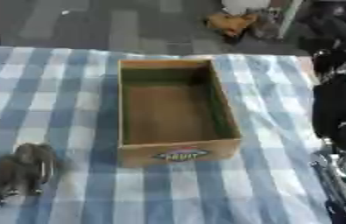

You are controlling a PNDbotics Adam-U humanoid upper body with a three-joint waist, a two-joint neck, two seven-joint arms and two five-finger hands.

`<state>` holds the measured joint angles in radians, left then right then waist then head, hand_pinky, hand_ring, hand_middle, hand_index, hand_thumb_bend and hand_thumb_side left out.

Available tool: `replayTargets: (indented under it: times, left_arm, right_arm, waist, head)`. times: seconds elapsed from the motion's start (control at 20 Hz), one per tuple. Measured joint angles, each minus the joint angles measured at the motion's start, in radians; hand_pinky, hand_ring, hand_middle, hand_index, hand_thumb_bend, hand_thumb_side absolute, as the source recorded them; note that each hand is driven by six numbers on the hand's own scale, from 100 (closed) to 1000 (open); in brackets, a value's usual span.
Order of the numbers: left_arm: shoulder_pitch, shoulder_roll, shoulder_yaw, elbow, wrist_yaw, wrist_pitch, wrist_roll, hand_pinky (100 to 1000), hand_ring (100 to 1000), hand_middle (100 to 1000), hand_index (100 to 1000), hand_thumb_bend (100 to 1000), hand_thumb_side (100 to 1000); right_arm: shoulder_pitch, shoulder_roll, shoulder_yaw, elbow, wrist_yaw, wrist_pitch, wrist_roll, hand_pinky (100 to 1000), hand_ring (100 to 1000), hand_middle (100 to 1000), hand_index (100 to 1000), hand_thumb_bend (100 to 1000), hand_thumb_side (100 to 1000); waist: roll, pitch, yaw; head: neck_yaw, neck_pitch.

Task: Pick up objects on the table and place them in the box.

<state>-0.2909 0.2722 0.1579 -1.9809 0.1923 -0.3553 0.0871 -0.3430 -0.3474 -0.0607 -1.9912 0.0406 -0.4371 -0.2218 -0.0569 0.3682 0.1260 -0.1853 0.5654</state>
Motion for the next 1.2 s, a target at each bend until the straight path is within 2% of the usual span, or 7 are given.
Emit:
replayTargets:
  times: [0.2, 0.4, 0.75, 0.85, 0.9, 1.05, 1.2]
  left_arm:
    - [-0.001, 0.0, -0.003, 0.0, 0.0, 0.001, 0.0, 710, 694, 703, 870, 100, 305]
    - [-0.005, 0.0, -0.006, 0.0, 0.004, 0.002, -0.002, 711, 694, 703, 870, 100, 300]
    - [-0.006, 0.0, -0.011, 0.0, 0.009, 0.005, -0.006, 711, 694, 703, 870, 100, 299]
    - [-0.006, 0.0, -0.011, 0.0, 0.009, 0.005, -0.006, 711, 705, 707, 870, 100, 221]
    - [-0.006, 0.001, -0.011, 0.0, 0.007, 0.003, -0.009, 711, 705, 707, 870, 100, 221]
    - [-0.005, 0.032, -0.005, 0.0, -0.014, 0.0, -0.015, 712, 714, 708, 869, 100, 100]
    - [-0.005, 0.092, 0.001, 0.0, -0.052, 0.007, -0.018, 713, 721, 712, 867, 141, 100]
  right_arm:
    - [0.001, 0.0, 0.0, 0.0, 0.0, 0.003, 0.001, 898, 941, 622, 874, 938, 974]
    - [0.004, 0.0, 0.0, 0.0, 0.0, 0.007, 0.005, 898, 941, 623, 874, 939, 965]
    - [0.006, 0.0, 0.0, 0.0, 0.0, 0.013, 0.011, 898, 941, 623, 874, 941, 962]
    - [0.006, 0.0, 0.0, 0.0, 0.0, 0.014, 0.012, 897, 943, 627, 876, 941, 973]
    - [0.008, 0.0, 0.0, 0.0, 0.0, 0.015, 0.014, 897, 943, 627, 876, 941, 973]
    - [0.011, 0.0, 0.0, 0.0, 0.001, 0.021, 0.021, 896, 943, 628, 876, 942, 970]
    - [0.019, -0.001, 0.0, 0.0, 0.002, 0.025, 0.028, 896, 941, 629, 876, 947, 956]
  waist:
    - [0.004, -0.001, 0.0]
    - [0.012, -0.011, 0.0]
    - [0.015, -0.016, 0.0]
    - [0.017, -0.017, 0.0]
    - [0.02, -0.022, 0.0]
    - [0.037, -0.041, 0.001]
    - [0.042, -0.049, 0.004]
  head:
    - [0.012, 0.057]
    - [0.023, 0.098]
    - [0.026, 0.118]
    - [0.026, 0.119]
    - [0.026, 0.119]
    - [0.025, 0.126]
    - [0.024, 0.136]
